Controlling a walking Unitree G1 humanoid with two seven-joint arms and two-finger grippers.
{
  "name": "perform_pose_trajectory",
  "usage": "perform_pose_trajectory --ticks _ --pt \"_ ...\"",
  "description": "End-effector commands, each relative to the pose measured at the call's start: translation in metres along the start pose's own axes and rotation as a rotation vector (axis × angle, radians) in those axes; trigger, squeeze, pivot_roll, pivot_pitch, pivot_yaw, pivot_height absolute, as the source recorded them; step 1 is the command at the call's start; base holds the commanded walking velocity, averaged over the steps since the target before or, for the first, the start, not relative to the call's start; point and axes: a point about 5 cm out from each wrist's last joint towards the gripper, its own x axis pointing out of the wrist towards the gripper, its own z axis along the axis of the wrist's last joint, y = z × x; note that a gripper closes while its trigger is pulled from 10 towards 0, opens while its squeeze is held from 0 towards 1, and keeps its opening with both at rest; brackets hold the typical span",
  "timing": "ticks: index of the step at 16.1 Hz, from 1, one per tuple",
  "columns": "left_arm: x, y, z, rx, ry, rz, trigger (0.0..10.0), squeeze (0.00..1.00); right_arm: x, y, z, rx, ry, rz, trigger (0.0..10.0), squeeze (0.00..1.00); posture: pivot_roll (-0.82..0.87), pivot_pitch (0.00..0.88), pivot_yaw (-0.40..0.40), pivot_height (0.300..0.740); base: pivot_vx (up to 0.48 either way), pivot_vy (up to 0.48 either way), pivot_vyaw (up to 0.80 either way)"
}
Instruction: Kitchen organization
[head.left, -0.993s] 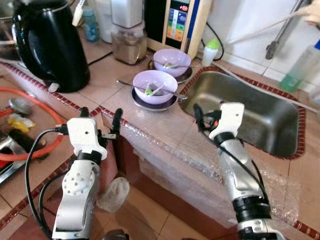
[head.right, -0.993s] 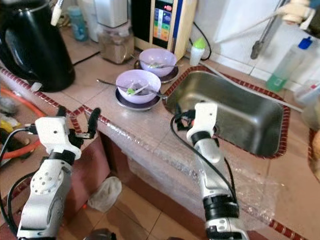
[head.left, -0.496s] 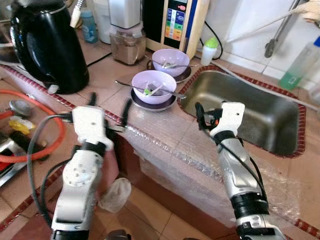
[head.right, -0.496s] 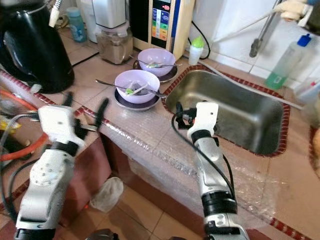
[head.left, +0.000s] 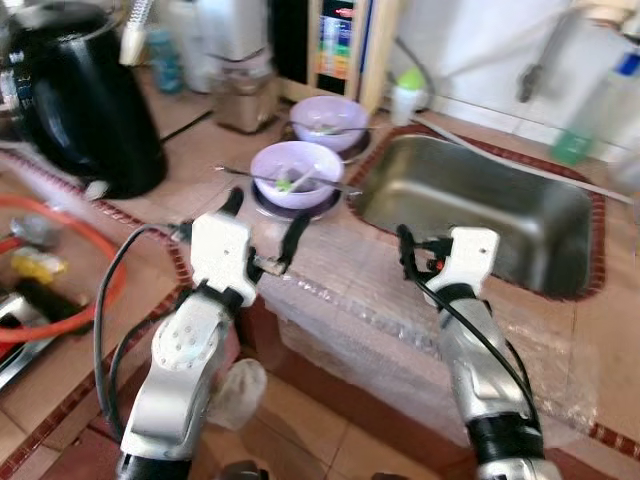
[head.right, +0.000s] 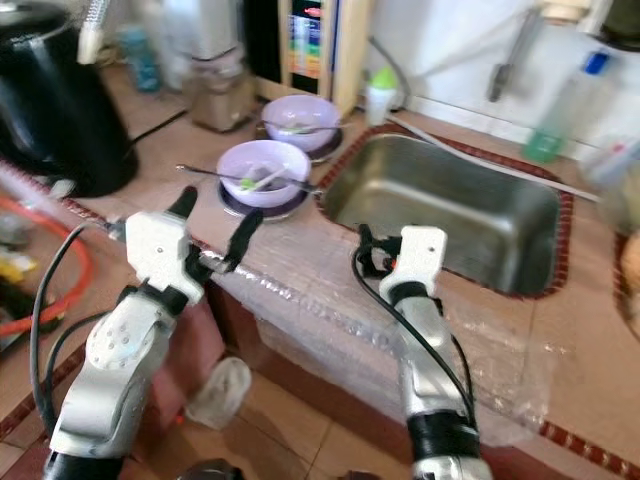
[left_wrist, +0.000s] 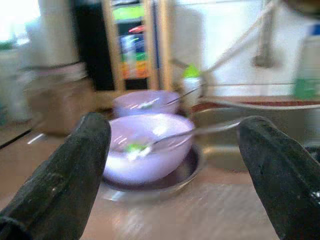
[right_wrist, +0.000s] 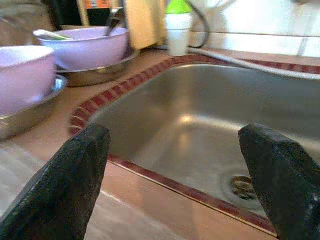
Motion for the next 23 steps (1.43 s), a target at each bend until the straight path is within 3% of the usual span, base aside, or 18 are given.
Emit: perform_pose_trajectory --ticks 1,4,7,9,10,13,18,19,20,21,23 --pt "0.002 0.004 -0.002 0.017 0.003 0.01 10.0 0.0 0.0 -0.002 0.006 -0.004 -0.024 -0.004 10.0 0.0 0.03 0.001 0.023 0.74 0.0 0.0 0.0" --pt "0.01 0.011 -0.004 0.034 -0.004 0.02 10.0 0.0 -0.009 -0.005 0.008 0.005 -0.017 0.008 10.0 0.0 0.0 0.042 0.019 0.74 0.0 0.0 0.0" --pt "0.015 0.019 -0.01 0.042 0.009 0.079 10.0 0.0 -0.029 -0.004 0.004 0.034 0.03 0.075 10.0 0.0 -0.04 0.102 -0.004 0.74 0.0 0.0 0.0" --pt "0.02 0.019 -0.013 0.03 0.01 0.073 10.0 0.0 -0.041 0.003 0.007 0.05 0.046 0.154 10.0 0.0 -0.06 0.139 -0.017 0.74 0.0 0.0 0.0" --pt "0.03 0.019 -0.016 0.01 0.015 0.054 10.0 0.0 -0.05 0.015 0.015 0.05 0.052 0.253 10.0 0.0 -0.08 0.162 -0.021 0.74 0.0 0.0 0.0" --pt "0.045 0.02 -0.022 0.002 0.027 0.038 10.0 0.0 -0.059 0.03 0.025 0.088 0.065 0.39 10.0 0.0 -0.12 0.181 -0.018 0.74 0.0 0.0 0.0" --pt "0.059 0.034 -0.028 0.017 0.024 0.106 10.0 0.0 -0.075 0.046 0.044 0.155 0.087 0.558 10.0 0.0 -0.15 0.171 -0.013 0.74 0.0 0.0 0.0" --pt "0.06 0.034 -0.028 0.013 0.022 0.102 4.8 0.0 -0.074 0.048 0.046 0.161 0.08 0.564 10.0 0.0 -0.15 0.168 -0.013 0.74 0.0 0.0 0.0" --pt "0.061 0.033 -0.029 0.009 0.021 0.095 3.5 0.0 -0.073 0.048 0.047 0.156 0.076 0.563 10.0 0.0 -0.15 0.168 -0.013 0.74 0.0 0.0 0.0" --pt "0.062 0.033 -0.029 0.006 0.02 0.094 0.0 0.0 -0.071 0.048 0.048 0.154 0.071 0.557 10.0 0.0 -0.14 0.159 -0.014 0.74 0.0 0.0 0.0" --pt "0.064 0.033 -0.029 0.0 0.01 0.084 0.0 0.0 -0.067 0.047 0.05 0.149 0.068 0.548 10.0 0.0 -0.14 0.16 -0.015 0.74 0.0 0.0 0.0"
